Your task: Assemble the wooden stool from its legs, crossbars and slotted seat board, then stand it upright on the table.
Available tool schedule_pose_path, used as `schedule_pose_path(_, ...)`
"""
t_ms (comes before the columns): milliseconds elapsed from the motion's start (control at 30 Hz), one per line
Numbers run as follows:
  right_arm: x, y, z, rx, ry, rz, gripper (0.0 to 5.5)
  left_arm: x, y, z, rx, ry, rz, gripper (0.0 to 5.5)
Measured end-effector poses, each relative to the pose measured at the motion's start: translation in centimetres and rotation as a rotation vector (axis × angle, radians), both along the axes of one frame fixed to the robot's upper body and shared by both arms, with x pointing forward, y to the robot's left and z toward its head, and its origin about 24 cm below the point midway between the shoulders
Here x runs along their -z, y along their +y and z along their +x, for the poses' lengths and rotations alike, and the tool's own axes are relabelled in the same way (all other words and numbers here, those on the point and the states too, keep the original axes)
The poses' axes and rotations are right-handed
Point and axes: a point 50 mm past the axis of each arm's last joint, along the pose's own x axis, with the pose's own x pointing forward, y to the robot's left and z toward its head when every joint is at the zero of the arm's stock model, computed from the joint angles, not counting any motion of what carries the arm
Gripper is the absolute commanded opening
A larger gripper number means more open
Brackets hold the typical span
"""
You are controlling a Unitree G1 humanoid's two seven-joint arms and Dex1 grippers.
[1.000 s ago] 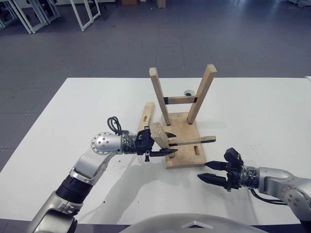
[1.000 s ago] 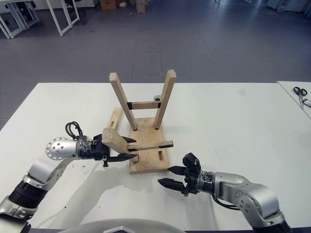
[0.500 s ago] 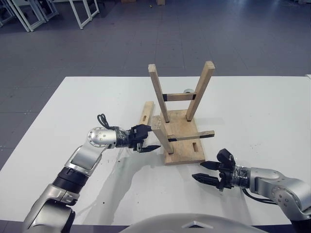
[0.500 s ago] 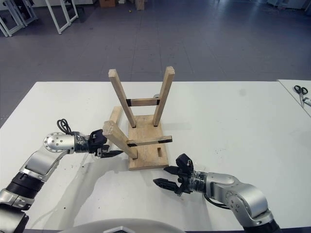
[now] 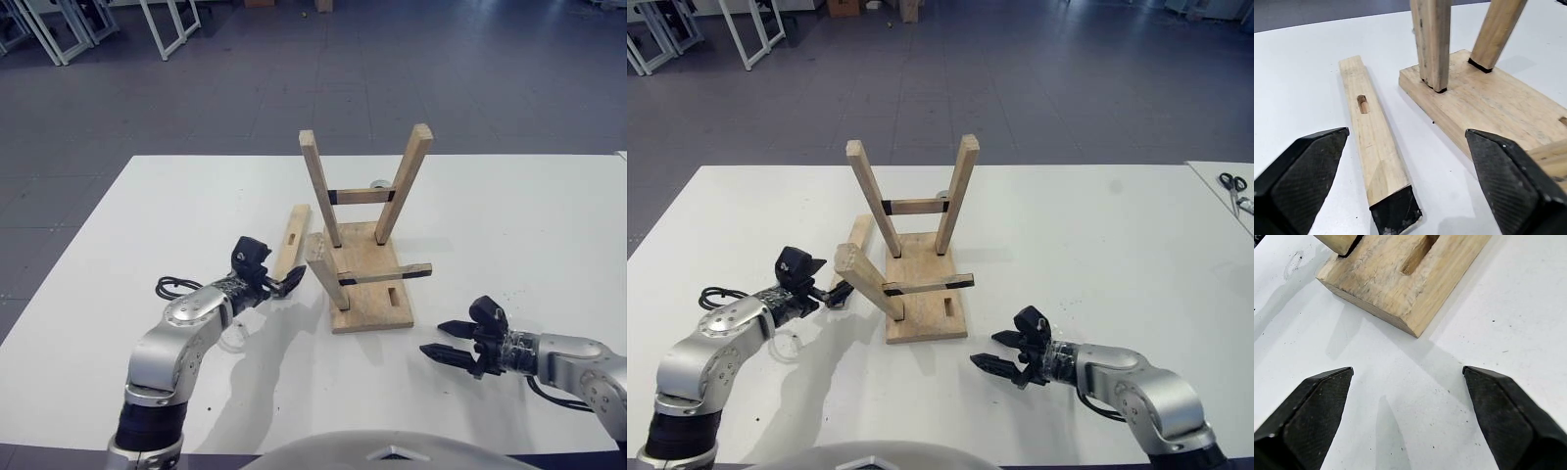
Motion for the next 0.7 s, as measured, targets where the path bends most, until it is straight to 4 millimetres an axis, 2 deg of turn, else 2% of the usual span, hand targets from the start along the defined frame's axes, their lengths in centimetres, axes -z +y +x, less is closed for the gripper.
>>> schedule_pose_path(100, 0.1, 0.4, -0.1, -0.004, -0.001, 0.014, 4.14, 0.9, 0.7, 1.2, -0.106, -0.031, 0.104, 4.41)
schedule_pose_path(300, 0.1, 0.9, 0.0, -0.011, -0.002, 0.025, 4.14, 2.6, -1.3, 1.5, -0.131, 0.003, 0.011, 4.41)
schedule_pose_path(467, 0.0, 1.1, 0.1, -0.009, -0.012, 0.031, 4.14, 4.5, -0.7, 1.7, -0.209, 0.032, 0.067, 4.41)
schedule_pose_path(567, -0.2, 1.3, 0.6, 0.005, -0.034, 0.032, 4.14, 5.5, -1.6, 1.7, -0.217, 0.062, 0.046, 3.92)
schedule_pose_path(700, -0.5, 0.0, 3.3, 0.184, -0.135, -0.046, 4.14, 5.8, -2.0, 1.4, -0.23, 0.069, -0.001, 3.3)
